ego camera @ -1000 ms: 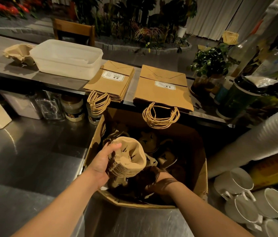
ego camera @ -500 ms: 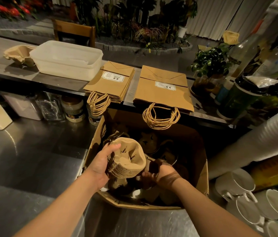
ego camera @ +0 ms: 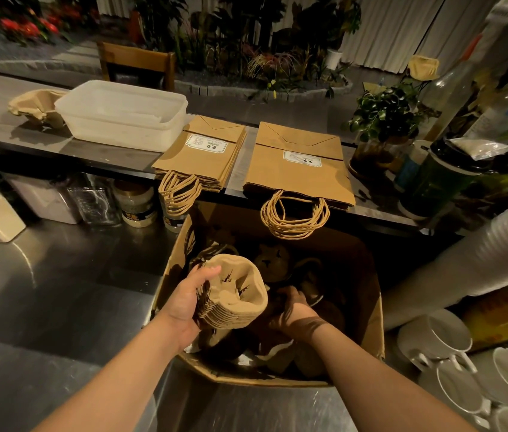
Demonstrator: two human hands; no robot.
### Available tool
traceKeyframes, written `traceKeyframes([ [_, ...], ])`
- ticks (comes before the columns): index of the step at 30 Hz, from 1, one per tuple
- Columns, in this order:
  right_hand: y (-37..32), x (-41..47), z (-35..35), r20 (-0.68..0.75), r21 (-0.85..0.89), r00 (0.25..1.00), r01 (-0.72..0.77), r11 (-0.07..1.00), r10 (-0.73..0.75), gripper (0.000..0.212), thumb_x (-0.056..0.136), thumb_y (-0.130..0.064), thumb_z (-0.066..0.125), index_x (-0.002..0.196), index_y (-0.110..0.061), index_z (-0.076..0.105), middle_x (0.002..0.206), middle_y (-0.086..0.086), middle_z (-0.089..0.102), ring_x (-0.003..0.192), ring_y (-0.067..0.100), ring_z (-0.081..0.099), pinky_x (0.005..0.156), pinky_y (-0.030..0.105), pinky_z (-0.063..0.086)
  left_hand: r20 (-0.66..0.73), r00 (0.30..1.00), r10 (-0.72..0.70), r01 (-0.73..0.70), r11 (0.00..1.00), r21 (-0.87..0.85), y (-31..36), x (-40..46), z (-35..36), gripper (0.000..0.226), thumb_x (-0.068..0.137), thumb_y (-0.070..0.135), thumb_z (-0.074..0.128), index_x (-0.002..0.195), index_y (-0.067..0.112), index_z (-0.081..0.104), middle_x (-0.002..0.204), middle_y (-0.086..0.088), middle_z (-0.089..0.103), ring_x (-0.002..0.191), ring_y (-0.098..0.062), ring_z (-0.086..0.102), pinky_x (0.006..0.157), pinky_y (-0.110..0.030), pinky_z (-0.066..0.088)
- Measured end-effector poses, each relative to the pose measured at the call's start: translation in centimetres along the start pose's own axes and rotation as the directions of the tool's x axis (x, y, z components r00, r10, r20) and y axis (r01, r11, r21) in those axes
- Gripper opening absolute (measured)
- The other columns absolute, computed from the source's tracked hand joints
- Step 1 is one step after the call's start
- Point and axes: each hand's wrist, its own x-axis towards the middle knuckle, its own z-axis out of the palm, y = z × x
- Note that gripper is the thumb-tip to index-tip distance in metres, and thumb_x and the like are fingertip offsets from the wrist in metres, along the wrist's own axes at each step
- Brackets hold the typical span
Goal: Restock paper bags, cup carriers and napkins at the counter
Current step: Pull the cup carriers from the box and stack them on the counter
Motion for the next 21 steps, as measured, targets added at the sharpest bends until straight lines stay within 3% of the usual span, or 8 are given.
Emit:
traceKeyframes([
  [4,0.2,0.1,-0.2,0.07,0.022,0.997,-0.047,0.999,0.046,0.121,0.074,-0.041,0.089,0.162,-0.022,0.008,0.168,0.011,0.002,0.154,0.035,0.017,0.12,0.045,0.032,-0.006,1.0,0.007,-0.007,1.0,0.006,0.0,-0.1,0.2,0.073,0.071,0.044,0.076,0.138,0.02,0.06,0.126,-0.017,0.071,0.118,-0.041,0.066,0.1,-0.058,0.051],
  [8,0.3,-0.3,-0.4,0.128,-0.069,0.99,-0.051,0.996,0.06,0.114,0.079,-0.045,0.084,0.162,-0.021,0.01,0.168,0.012,-0.003,0.153,0.037,0.017,0.12,0.047,0.033,-0.014,1.0,0.007,-0.007,1.0,0.015,0.0,-0.2,0.3,0.073,0.07,0.045,0.075,0.137,0.022,0.061,0.125,-0.016,0.072,0.117,-0.04,0.067,0.098,-0.057,0.052],
  [14,-0.2,-1.1,-0.5,0.032,-0.269,0.998,-0.038,0.962,0.048,0.107,0.08,-0.055,0.079,0.16,-0.017,0.018,0.166,0.012,-0.002,0.154,0.041,0.002,0.121,0.051,0.026,-0.012,1.0,0.01,-0.009,0.999,0.051,0.0,0.0,0.1,0.085,0.061,0.05,0.083,0.138,0.023,0.06,0.127,-0.016,0.071,0.118,-0.04,0.066,0.102,-0.06,0.051],
  [18,0.8,-1.0,-0.3,0.09,-0.09,0.996,0.009,0.996,-0.001,0.116,0.073,-0.051,0.084,0.159,-0.014,0.016,0.166,0.012,0.013,0.15,0.034,0.027,0.117,0.045,0.039,-0.004,1.0,0.011,-0.011,0.999,0.05,-0.1,0.1,0.0,0.088,0.06,0.05,0.084,0.139,0.021,0.059,0.128,-0.017,0.07,0.119,-0.041,0.066,0.103,-0.06,0.051],
  [21,1.0,-1.3,-0.5,0.11,0.031,0.993,0.026,0.999,-0.029,0.133,0.057,-0.057,0.092,0.16,-0.031,0.012,0.167,0.008,0.013,0.153,0.036,0.017,0.12,0.054,0.031,0.0,1.0,0.008,-0.008,0.999,0.042,0.0,0.1,0.2,0.08,0.066,0.047,0.08,0.138,0.02,0.059,0.127,-0.017,0.07,0.118,-0.041,0.066,0.098,-0.056,0.054],
])
